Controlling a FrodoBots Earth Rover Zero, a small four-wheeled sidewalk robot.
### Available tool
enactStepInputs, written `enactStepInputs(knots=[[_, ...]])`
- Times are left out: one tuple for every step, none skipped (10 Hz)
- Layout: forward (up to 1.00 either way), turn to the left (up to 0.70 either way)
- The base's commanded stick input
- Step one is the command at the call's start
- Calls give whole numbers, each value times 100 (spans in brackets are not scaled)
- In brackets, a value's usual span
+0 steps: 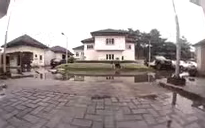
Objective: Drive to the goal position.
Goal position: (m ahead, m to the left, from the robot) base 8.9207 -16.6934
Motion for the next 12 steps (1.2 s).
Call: enactStepInputs(knots=[[50,0],[50,0],[50,0],[50,0],[50,0],[50,0],[50,0],[50,0],[50,0],[50,0],[50,0],[50,0]])
